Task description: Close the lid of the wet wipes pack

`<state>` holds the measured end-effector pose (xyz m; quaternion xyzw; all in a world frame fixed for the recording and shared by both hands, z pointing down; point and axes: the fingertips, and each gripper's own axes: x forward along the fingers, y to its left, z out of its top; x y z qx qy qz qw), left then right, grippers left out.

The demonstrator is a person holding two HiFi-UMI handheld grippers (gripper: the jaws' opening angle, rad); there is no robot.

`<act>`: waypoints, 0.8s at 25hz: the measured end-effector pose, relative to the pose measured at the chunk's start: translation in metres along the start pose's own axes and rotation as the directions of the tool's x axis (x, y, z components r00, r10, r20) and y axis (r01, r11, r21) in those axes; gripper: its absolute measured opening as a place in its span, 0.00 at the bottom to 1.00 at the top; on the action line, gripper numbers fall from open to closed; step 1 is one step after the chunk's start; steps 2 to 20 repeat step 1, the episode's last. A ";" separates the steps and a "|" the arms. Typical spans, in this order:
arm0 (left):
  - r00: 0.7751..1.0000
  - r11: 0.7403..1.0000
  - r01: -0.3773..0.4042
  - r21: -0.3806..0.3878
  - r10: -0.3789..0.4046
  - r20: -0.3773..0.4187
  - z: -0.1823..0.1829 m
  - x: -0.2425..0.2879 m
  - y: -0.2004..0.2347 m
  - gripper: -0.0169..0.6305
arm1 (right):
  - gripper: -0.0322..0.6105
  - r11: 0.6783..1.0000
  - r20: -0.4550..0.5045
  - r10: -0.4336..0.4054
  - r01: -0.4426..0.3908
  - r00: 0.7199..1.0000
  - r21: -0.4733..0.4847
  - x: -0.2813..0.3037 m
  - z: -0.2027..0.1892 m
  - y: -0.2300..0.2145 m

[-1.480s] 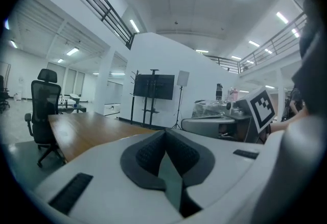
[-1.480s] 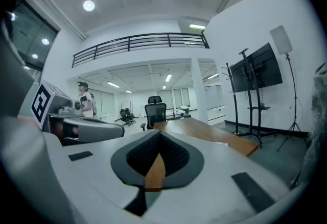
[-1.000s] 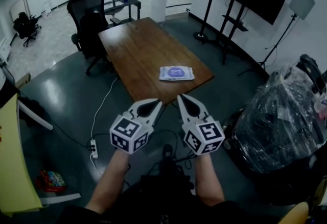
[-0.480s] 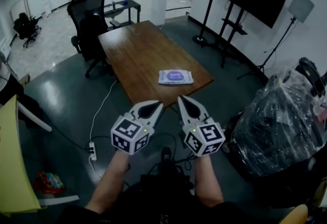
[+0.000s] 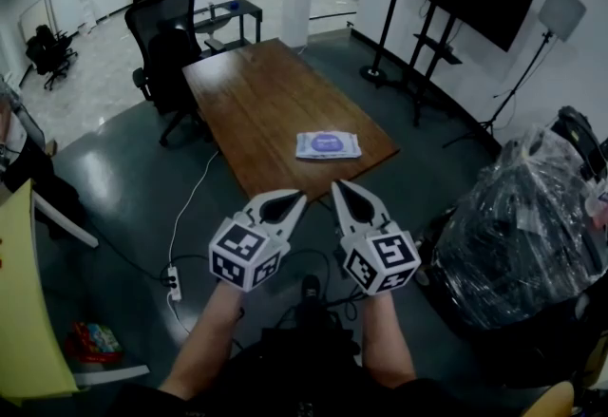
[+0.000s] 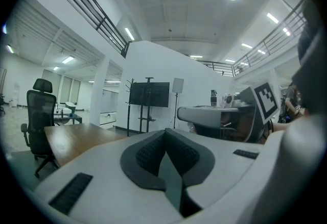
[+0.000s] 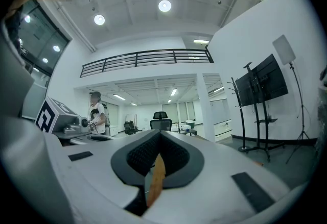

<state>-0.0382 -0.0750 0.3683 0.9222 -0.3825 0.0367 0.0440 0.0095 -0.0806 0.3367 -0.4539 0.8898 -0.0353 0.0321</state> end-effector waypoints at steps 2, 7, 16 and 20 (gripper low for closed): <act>1.000 1.000 0.001 0.000 -0.001 0.000 0.000 0.000 0.000 0.03 | 0.06 1.000 -0.001 -0.001 0.001 1.000 -0.001 0.000 0.000 0.000; 1.000 1.000 0.001 0.000 -0.001 0.000 0.000 0.000 0.000 0.03 | 0.06 1.000 -0.001 -0.001 0.001 1.000 -0.001 0.000 0.000 0.000; 1.000 1.000 0.001 0.000 -0.001 0.000 0.000 0.000 0.000 0.03 | 0.06 1.000 -0.001 -0.001 0.001 1.000 -0.001 0.000 0.000 0.000; 1.000 1.000 0.001 0.000 -0.001 0.000 0.000 0.000 0.000 0.03 | 0.06 1.000 -0.001 -0.001 0.001 1.000 -0.001 0.000 0.000 0.000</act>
